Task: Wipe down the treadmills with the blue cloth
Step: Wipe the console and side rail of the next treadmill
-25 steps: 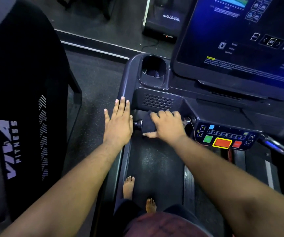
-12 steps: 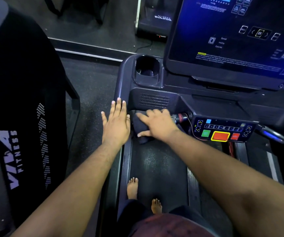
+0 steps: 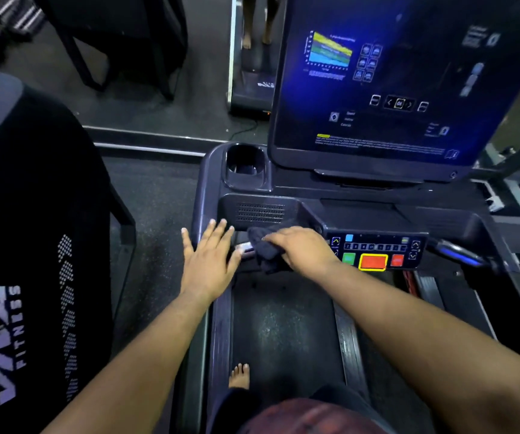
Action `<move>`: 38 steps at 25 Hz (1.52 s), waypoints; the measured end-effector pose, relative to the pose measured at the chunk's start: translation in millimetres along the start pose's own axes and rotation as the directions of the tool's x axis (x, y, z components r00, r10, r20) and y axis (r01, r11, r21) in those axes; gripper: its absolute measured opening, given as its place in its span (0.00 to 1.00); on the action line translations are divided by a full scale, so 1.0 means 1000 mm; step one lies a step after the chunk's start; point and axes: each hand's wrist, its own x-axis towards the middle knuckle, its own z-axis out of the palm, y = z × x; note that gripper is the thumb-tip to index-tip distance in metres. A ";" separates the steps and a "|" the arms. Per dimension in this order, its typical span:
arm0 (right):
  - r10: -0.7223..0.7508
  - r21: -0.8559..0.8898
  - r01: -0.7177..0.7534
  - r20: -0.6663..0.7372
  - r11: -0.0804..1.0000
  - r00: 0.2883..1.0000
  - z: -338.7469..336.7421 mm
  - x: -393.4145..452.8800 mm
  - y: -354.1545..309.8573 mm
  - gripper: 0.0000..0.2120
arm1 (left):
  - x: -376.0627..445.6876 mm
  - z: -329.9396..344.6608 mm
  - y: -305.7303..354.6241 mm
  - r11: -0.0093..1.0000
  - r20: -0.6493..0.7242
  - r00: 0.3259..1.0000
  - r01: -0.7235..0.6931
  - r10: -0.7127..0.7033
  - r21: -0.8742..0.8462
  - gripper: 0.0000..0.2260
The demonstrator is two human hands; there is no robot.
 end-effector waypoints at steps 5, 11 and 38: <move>0.105 0.222 -0.039 -0.291 0.974 0.951 -0.030 -0.006 0.006 0.29 | 0.021 -0.010 0.041 0.930 0.072 0.995 -0.045 0.076 -0.365 0.39; 0.206 0.339 -0.062 -0.407 0.939 0.890 -0.037 -0.050 0.034 0.28 | 0.060 -0.030 0.097 0.744 -0.085 0.990 -0.140 0.112 -0.654 0.35; 0.883 0.877 -0.346 -0.163 0.335 0.441 0.036 -0.238 0.340 0.27 | 0.133 0.081 0.455 0.800 0.210 0.947 -0.075 0.245 -0.596 0.09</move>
